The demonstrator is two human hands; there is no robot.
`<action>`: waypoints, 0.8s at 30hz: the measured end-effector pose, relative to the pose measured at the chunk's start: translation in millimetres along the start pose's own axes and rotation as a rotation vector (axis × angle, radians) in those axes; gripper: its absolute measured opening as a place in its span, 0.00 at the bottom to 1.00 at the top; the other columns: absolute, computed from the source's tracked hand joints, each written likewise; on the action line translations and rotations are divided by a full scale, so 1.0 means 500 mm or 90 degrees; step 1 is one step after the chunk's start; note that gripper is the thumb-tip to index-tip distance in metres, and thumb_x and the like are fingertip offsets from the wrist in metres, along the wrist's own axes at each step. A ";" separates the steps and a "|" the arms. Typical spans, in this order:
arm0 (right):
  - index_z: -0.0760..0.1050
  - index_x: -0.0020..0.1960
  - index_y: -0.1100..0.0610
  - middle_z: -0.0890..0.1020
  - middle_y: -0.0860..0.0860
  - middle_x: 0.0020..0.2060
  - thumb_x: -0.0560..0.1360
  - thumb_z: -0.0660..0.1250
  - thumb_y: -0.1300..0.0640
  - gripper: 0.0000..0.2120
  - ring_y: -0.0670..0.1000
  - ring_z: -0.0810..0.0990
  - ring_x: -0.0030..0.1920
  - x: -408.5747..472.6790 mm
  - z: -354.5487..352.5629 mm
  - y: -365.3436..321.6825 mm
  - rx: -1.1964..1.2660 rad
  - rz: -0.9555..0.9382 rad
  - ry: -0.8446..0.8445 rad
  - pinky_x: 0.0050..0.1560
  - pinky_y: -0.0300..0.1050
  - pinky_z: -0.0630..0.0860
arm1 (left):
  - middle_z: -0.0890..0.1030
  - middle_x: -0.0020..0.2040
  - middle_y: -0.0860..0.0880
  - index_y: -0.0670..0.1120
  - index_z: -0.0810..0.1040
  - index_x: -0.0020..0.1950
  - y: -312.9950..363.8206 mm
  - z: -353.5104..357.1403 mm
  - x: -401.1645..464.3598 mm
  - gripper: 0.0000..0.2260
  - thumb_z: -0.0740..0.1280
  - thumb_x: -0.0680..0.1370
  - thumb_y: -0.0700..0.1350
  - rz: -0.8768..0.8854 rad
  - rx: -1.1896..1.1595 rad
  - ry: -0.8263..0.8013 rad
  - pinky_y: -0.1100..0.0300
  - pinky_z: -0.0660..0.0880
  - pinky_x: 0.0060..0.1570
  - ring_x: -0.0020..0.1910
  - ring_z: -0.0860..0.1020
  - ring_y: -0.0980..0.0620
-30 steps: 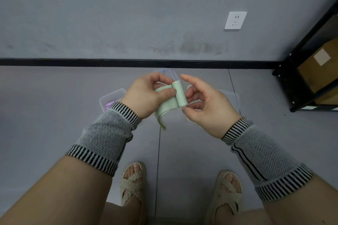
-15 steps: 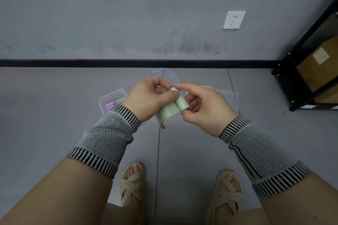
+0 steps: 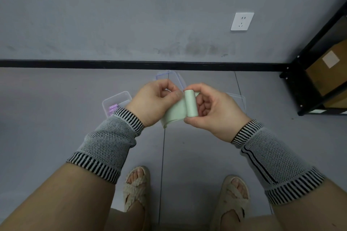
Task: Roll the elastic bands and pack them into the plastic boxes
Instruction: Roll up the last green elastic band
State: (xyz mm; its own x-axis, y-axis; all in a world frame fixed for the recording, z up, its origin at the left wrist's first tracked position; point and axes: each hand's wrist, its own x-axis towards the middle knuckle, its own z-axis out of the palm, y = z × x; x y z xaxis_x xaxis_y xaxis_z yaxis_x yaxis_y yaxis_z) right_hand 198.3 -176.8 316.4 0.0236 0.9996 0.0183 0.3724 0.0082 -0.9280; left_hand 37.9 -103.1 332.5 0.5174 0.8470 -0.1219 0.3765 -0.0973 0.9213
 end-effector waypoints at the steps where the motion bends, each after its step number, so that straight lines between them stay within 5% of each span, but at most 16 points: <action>1: 0.73 0.52 0.42 0.74 0.48 0.34 0.64 0.77 0.65 0.26 0.47 0.74 0.33 0.000 -0.001 0.002 0.025 0.003 -0.004 0.40 0.44 0.74 | 0.79 0.32 0.48 0.48 0.77 0.40 -0.002 -0.001 -0.001 0.06 0.67 0.72 0.51 0.004 -0.001 0.005 0.60 0.70 0.37 0.33 0.73 0.54; 10: 0.73 0.55 0.46 0.74 0.50 0.35 0.65 0.75 0.70 0.28 0.51 0.74 0.36 -0.002 -0.008 0.002 0.127 0.015 -0.024 0.42 0.46 0.75 | 0.82 0.33 0.52 0.51 0.77 0.39 -0.007 -0.012 -0.002 0.03 0.68 0.67 0.47 0.039 0.010 0.017 0.53 0.76 0.45 0.37 0.78 0.52; 24: 0.74 0.56 0.47 0.76 0.48 0.37 0.64 0.75 0.71 0.28 0.47 0.77 0.38 -0.007 -0.024 0.001 0.141 0.034 -0.035 0.44 0.40 0.78 | 0.78 0.33 0.50 0.48 0.77 0.37 -0.005 -0.034 -0.001 0.07 0.70 0.73 0.39 0.003 0.116 -0.032 0.71 0.71 0.33 0.30 0.73 0.61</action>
State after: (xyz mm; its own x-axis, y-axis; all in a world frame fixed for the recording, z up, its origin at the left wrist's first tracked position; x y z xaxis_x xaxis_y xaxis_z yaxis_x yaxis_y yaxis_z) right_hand 209.4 -180.8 320.5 -0.0141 0.9987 -0.0480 0.1590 -0.0452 -0.9862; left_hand 23.9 -94.3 336.4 0.5563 0.8191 -0.1399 0.5042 -0.1989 0.8404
